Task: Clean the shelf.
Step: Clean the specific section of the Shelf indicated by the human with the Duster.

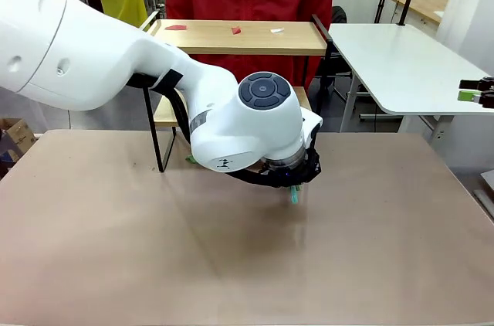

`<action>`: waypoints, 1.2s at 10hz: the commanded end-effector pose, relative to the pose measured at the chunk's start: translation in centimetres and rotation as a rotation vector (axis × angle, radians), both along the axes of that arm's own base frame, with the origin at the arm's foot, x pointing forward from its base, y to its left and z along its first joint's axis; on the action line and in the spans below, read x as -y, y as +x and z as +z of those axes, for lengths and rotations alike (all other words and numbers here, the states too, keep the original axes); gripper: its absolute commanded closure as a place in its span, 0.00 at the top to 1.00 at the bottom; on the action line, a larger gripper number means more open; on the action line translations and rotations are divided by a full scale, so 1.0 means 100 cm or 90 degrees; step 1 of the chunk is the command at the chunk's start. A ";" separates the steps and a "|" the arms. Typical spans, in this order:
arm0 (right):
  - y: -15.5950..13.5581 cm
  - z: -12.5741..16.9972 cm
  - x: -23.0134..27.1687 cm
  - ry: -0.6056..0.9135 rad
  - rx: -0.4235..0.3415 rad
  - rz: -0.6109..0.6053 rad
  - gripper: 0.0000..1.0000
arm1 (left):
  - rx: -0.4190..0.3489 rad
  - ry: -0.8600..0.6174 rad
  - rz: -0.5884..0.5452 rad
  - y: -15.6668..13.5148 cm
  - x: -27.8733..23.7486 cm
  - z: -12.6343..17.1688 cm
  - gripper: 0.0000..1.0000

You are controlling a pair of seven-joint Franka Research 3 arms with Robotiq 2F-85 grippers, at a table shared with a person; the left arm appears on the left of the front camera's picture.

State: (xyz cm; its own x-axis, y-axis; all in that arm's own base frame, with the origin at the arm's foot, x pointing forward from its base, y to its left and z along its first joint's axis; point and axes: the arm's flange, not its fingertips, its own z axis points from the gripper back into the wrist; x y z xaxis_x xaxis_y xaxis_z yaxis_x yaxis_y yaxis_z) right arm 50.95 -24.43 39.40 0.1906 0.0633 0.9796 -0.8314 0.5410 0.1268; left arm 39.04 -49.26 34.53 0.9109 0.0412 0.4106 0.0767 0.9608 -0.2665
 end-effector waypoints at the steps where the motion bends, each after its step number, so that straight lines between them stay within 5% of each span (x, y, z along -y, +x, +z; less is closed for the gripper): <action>1: 0.000 0.003 -0.003 0.001 0.003 0.001 1.00 | 0.000 0.001 0.001 0.000 0.000 0.000 0.13; 4: 0.000 0.003 -0.003 0.001 0.003 0.001 1.00 | -0.051 0.045 0.021 0.009 -0.022 -0.003 0.13; 12: 0.000 0.003 -0.003 0.001 0.003 0.001 1.00 | -0.057 0.106 0.096 0.040 -0.127 -0.010 0.13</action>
